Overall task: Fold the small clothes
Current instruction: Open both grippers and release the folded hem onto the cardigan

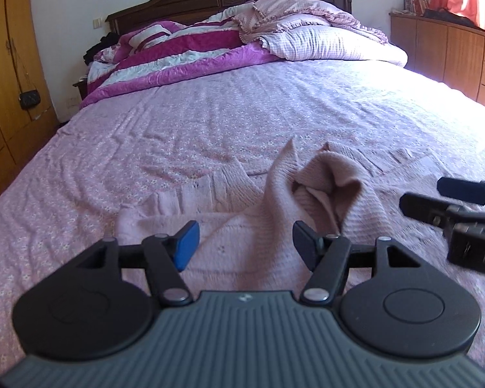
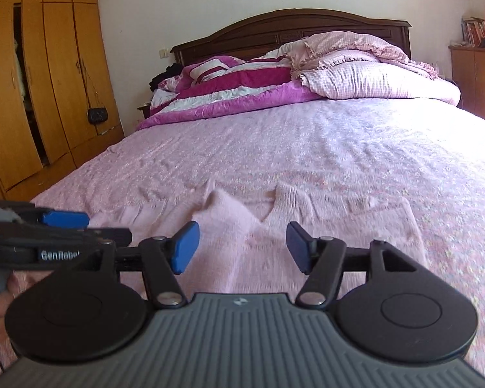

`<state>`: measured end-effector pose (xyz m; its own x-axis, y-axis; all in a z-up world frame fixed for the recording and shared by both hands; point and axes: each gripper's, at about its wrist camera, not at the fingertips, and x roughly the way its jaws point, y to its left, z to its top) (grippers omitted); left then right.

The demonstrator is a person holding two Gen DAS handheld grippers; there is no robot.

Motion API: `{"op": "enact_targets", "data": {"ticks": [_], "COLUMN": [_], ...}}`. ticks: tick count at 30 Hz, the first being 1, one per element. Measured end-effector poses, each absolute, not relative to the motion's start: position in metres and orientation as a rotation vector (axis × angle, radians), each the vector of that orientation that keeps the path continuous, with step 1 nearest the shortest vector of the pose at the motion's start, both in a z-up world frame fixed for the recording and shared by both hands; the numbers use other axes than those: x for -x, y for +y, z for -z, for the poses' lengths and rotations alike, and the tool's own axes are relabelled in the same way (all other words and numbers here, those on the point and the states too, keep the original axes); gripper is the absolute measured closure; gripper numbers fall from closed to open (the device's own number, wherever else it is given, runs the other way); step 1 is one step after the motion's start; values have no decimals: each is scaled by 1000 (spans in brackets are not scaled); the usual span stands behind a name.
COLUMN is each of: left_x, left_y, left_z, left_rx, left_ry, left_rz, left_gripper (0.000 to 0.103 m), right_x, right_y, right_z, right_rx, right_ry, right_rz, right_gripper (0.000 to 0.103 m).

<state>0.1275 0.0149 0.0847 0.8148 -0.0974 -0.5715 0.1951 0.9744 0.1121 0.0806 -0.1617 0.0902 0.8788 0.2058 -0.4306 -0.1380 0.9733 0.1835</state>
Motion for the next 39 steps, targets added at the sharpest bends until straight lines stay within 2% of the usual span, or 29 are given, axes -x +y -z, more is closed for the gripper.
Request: {"op": "enact_targets", "data": {"ticks": [8,15,32,35,38,39], "left_x": [-93,-87,-91,-88,-86,-85], "left_y": [8,16,55,54,51,50], "left_z": [-75,-60,-60,-59,-58,-57], "left_rx": [-234,-198,-181,-193,-200,-201], "left_ry": [575,651,732,728,723,722], "left_rz": [149,133,40,46,61,67], "left_gripper": [38,38,38,38,38,38], "right_x": [-47,-38,-54,-63,-65,-65], "right_y": [-152,-142,-93,-88,-88,-89], "right_z": [-70,-60,-58,-51,-47,-47], "right_rx": [-127,-117,144,164,159,155], "right_ry": [510,536,523,546,550,547], "right_rz": [-217,-229,-370,-365,-360,-360], "right_gripper": [36,36,38,46,63,74]}}
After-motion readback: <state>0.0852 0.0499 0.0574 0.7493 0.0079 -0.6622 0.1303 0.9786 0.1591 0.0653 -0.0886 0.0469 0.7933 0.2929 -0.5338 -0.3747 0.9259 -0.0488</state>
